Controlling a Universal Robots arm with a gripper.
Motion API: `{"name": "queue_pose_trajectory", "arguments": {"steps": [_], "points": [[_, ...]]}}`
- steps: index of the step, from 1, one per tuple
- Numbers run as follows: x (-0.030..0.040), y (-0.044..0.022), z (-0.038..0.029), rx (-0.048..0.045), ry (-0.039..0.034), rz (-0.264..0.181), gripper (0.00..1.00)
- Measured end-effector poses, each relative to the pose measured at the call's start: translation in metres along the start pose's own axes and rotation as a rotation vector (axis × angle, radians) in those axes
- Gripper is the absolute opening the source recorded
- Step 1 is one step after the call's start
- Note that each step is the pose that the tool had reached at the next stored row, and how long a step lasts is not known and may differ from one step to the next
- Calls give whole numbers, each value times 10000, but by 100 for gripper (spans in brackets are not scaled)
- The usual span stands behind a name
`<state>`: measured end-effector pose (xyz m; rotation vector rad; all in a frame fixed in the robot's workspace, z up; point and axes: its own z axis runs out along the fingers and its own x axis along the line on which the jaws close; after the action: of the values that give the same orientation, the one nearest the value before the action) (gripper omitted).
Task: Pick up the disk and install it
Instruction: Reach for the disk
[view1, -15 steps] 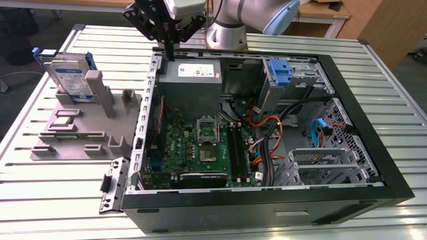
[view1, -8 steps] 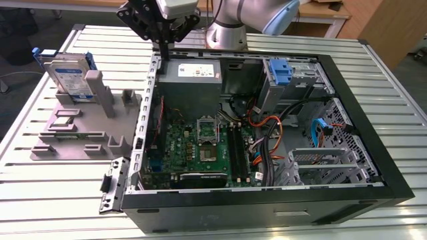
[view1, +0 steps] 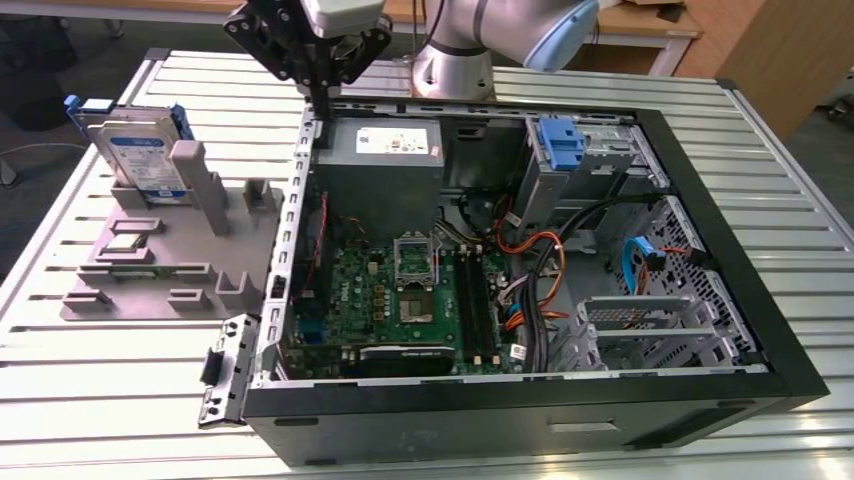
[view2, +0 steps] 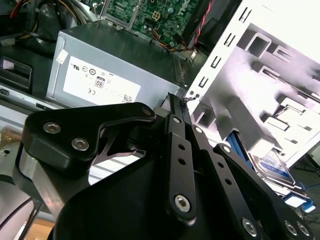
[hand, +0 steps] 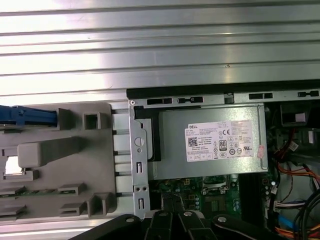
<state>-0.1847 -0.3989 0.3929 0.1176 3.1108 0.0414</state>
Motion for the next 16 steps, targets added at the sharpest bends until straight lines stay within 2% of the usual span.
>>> {"name": "queue_pose_trajectory", "arguments": {"steps": [16], "points": [[99,-7,-3,0,-1,0,10]]}}
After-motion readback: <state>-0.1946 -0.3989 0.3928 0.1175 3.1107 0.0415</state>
